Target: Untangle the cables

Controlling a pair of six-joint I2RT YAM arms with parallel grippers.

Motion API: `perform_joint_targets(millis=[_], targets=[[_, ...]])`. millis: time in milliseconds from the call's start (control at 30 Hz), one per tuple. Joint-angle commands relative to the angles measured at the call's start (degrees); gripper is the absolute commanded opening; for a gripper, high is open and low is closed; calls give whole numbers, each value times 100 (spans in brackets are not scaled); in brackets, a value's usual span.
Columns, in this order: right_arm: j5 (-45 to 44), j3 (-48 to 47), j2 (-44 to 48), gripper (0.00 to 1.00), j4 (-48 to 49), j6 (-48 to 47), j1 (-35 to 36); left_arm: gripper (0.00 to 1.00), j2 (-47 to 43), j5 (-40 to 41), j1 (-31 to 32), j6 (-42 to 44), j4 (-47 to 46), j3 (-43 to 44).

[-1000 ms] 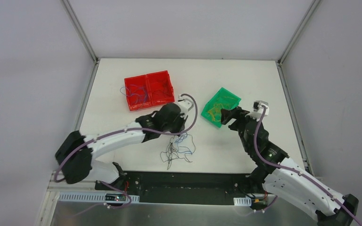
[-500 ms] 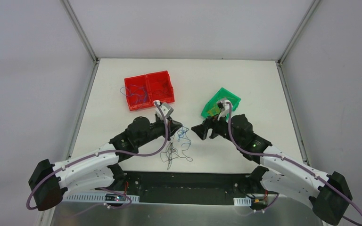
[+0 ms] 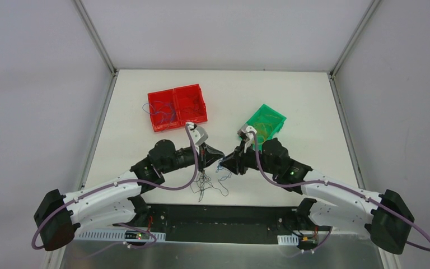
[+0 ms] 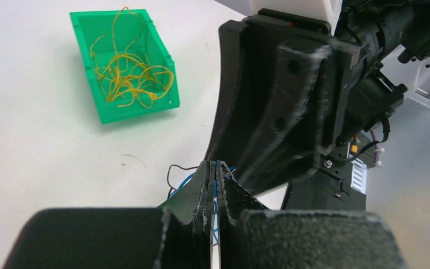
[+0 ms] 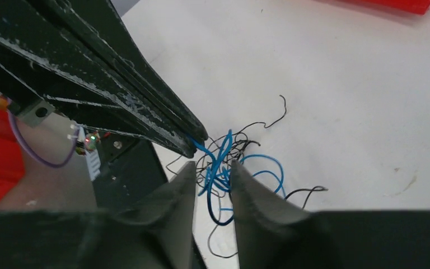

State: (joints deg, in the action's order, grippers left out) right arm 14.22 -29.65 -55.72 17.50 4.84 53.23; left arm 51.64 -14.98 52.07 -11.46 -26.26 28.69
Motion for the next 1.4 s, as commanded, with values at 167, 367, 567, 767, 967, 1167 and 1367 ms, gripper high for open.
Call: perform_joint_targets(millis=[167,367,567,767,967,1167,1367], targets=[[-867,-205,359,0,228,94,88,65,-122,242,-11,-156,-455,-69],[-2903,204,1617,0,131,402,72,88,-105,771,-9,-45,90,-6],[-3881,495,2720,0,-101,515,-6,89,858,772,-12,98,1288,705],[-4214,552,2962,0,-149,585,-34,87,1878,36,40,33,1368,1179],[-4179,541,2898,0,-155,648,-42,86,2638,-293,126,-104,1247,1417],[-4329,578,3127,0,-221,626,-52,82,2887,-114,146,-66,1972,1812],[-4266,249,2651,0,-657,559,-62,85,1418,1346,150,-112,3186,1525]])
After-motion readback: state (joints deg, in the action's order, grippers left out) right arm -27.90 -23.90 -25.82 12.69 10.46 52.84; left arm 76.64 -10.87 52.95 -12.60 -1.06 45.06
